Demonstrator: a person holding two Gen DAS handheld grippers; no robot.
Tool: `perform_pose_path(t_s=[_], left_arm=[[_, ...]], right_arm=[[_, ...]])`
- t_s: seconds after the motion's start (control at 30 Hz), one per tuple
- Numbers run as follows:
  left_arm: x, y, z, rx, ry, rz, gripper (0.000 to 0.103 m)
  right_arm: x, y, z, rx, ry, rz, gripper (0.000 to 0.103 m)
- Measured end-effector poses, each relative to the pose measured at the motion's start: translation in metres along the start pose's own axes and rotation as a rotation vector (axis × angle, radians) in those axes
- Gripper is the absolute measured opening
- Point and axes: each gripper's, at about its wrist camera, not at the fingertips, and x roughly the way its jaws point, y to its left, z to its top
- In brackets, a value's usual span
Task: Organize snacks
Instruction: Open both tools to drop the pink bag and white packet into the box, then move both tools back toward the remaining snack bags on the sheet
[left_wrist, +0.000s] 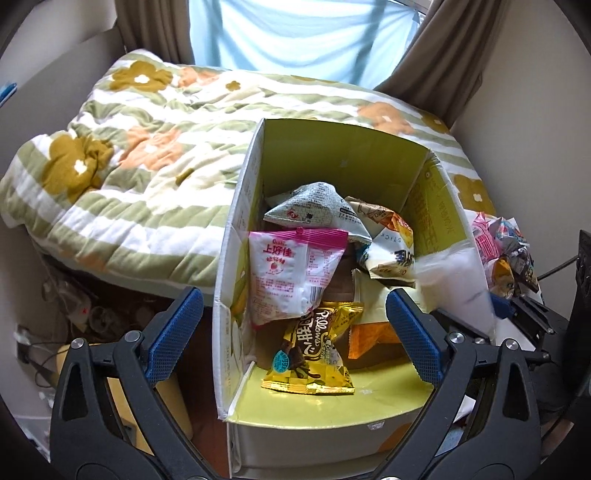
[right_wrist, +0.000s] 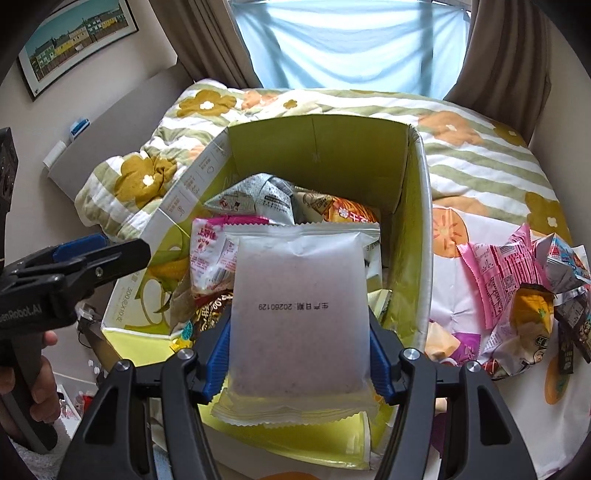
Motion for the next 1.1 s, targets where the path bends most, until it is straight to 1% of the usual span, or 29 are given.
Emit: perform_pose_path(t_s=[0.03,0.07,0.13,0.27,0.4,0.47,0.7,0.83,0.93,1.0,1.1], left_arm=[[0.000,0.000,-0.001,0.002,0.001,0.001,0.099],[-0.001,0.000,-0.003,0.007,0.002,0.002,0.099],[-0.001,0.000,-0.006,0.014,0.006,0.006,0.099],[-0.001,0.001,-0.013,0.020,0.016,0.005,0.099],[-0.001,0.004,-0.018,0.021,0.020,-0.008,0.099],[-0.004,0.004,-0.020,0.027,0.013,-0.020,0.099],[-0.009,-0.004,-0.027,0.047,0.008,-0.073,0.099],[-0.012,-0.012,-0.030,0.045,0.006,-0.094,0.099],[-0.015,-0.024,-0.033,0.046,0.003,-0.122,0.099],[-0.019,-0.036,-0.035,0.063,-0.004,-0.129,0.099],[-0.022,-0.059,-0.037,0.095,-0.016,-0.129,0.099]], right_arm=[[-0.003,0.000,-0.001,0.006,-0.023,0.006,0.069],[-0.008,0.000,-0.001,0.012,-0.059,0.015,0.085],[-0.014,0.002,-0.002,0.007,-0.093,0.006,0.099],[-0.016,0.007,-0.010,-0.015,-0.106,-0.013,0.100],[-0.017,0.011,-0.018,-0.023,-0.097,-0.022,0.100],[-0.019,0.013,-0.022,-0.021,-0.091,-0.022,0.100],[-0.037,0.011,-0.030,-0.001,-0.090,-0.067,0.100],[-0.058,-0.001,-0.037,0.032,-0.129,-0.101,0.100],[-0.073,-0.016,-0.041,0.050,-0.152,-0.152,0.100],[-0.084,-0.030,-0.045,0.066,-0.165,-0.169,0.100],[-0.099,-0.053,-0.048,0.088,-0.182,-0.171,0.100]])
